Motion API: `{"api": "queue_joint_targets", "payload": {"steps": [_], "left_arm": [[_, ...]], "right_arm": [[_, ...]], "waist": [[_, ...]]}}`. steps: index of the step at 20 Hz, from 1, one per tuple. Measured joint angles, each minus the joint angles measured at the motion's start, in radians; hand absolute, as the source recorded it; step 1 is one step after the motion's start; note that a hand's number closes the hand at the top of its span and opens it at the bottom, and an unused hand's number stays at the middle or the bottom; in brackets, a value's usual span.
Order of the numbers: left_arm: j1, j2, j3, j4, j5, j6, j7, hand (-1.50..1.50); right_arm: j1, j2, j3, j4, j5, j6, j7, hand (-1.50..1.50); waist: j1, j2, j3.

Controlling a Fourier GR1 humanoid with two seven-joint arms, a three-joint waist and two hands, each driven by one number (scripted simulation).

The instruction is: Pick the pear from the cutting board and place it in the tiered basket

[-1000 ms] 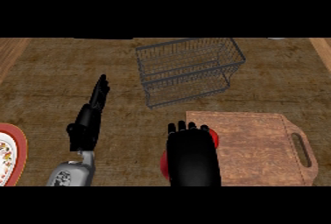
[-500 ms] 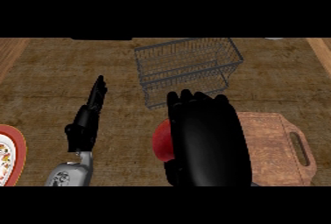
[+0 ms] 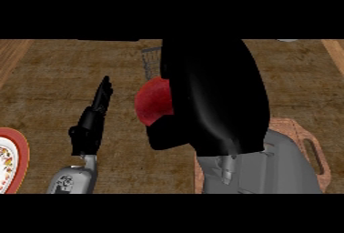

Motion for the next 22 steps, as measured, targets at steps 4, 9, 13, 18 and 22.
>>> {"api": "queue_joint_targets", "payload": {"steps": [4, 9, 13, 18, 22], "left_arm": [[0.009, 0.011, 0.015, -0.008, 0.011, -0.006, -0.004, 0.00], [-0.003, 0.006, 0.014, -0.009, 0.006, -0.001, 0.010, 0.00], [0.004, 0.004, 0.007, -0.006, 0.002, 0.006, -0.005, 0.00], [0.014, 0.009, 0.005, -0.039, 0.008, 0.000, 0.017, 0.00], [0.018, 0.005, 0.001, -0.035, 0.000, 0.006, 0.013, 0.00]], "right_arm": [[-0.112, 0.001, -0.055, 0.131, -0.014, -0.025, -0.002, 1.50], [-0.185, 0.004, -0.110, 0.282, 0.050, -0.035, -0.055, 1.50], [-0.212, -0.009, -0.145, 0.390, 0.103, -0.046, -0.107, 1.50], [-0.228, -0.035, -0.180, 0.520, 0.160, -0.074, -0.176, 1.50], [-0.192, -0.007, -0.251, 0.549, 0.154, -0.168, -0.156, -1.50]], "waist": [[0.000, 0.003, 0.001], [-0.010, 0.006, 0.002], [-0.014, 0.007, 0.002], [-0.015, 0.008, 0.002], [-0.015, 0.009, 0.003]]}}
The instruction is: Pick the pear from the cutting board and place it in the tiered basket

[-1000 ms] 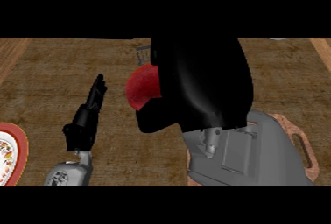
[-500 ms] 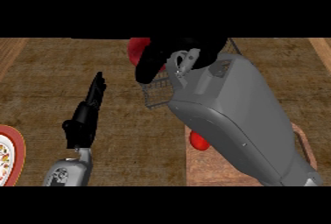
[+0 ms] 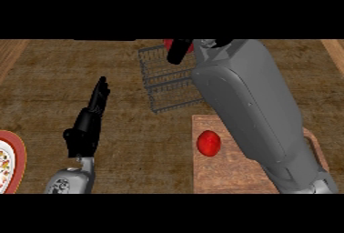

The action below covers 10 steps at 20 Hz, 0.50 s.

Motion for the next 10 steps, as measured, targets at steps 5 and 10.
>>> {"api": "queue_joint_targets", "payload": {"steps": [5, 10], "left_arm": [[-0.004, 0.006, 0.007, 0.014, 0.007, -0.010, -0.010, 0.00], [-0.008, 0.009, 0.022, 0.018, 0.009, -0.004, -0.011, 0.00]], "right_arm": [[0.027, 0.013, -0.080, 0.022, -0.064, -0.118, -0.012, -1.50], [0.059, 0.010, -0.142, -0.027, -0.104, -0.250, -0.024, -1.50]], "waist": [[0.000, 0.000, 0.000], [-0.006, -0.002, 0.000]]}}
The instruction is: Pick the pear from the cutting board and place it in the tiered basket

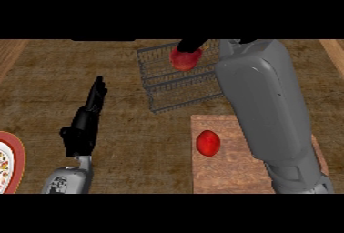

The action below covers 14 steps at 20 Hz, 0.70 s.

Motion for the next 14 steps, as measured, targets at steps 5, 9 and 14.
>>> {"api": "queue_joint_targets", "payload": {"steps": [5, 9, 14], "left_arm": [[0.003, -0.002, 0.001, -0.008, -0.003, 0.004, 0.014, 0.00], [0.032, -0.010, -0.005, -0.006, -0.015, 0.019, -0.004, 0.00], [0.045, -0.003, 0.006, -0.015, -0.004, 0.013, -0.013, 0.00]], "right_arm": [[0.048, -0.014, -0.065, -0.118, 0.025, -0.090, 0.042, -1.50], [0.133, -0.056, -0.149, -0.255, -0.006, -0.089, 0.065, -1.50], [0.288, -0.109, -0.287, -0.472, -0.131, -0.057, 0.058, -1.50]], "waist": [[-0.011, -0.005, 0.000], [-0.024, -0.008, 0.000], [-0.037, -0.011, 0.001]]}}
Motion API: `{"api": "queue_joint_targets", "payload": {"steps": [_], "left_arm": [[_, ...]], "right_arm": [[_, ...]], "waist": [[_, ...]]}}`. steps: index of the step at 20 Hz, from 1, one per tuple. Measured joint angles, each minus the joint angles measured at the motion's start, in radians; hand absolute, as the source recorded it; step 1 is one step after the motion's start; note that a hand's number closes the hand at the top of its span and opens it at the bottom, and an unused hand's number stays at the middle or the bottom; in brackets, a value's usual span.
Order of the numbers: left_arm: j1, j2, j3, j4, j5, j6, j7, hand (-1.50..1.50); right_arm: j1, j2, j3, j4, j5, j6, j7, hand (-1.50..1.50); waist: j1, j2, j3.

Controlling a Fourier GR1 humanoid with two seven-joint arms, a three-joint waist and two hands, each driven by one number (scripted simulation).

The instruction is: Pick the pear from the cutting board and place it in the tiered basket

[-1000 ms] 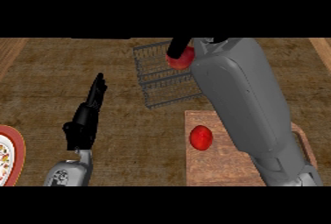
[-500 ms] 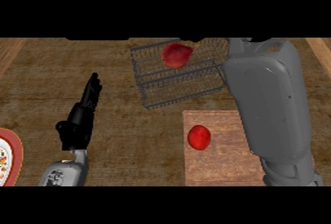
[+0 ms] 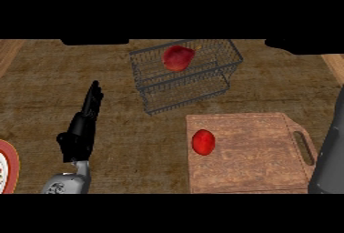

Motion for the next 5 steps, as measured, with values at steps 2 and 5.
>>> {"api": "queue_joint_targets", "payload": {"steps": [2, 5], "left_arm": [[0.005, 0.003, 0.004, -0.004, 0.004, -0.002, 0.003, 0.00], [0.014, 0.003, 0.003, -0.015, 0.002, -0.001, 0.000, 0.00]], "right_arm": [[0.099, -0.013, -0.041, -0.108, -0.062, 0.032, -0.014, -1.50], [0.239, -0.040, -0.128, -0.250, -0.192, 0.097, -0.039, -1.50]], "waist": [[-0.004, -0.001, 0.000], [-0.008, -0.001, 0.000]]}}
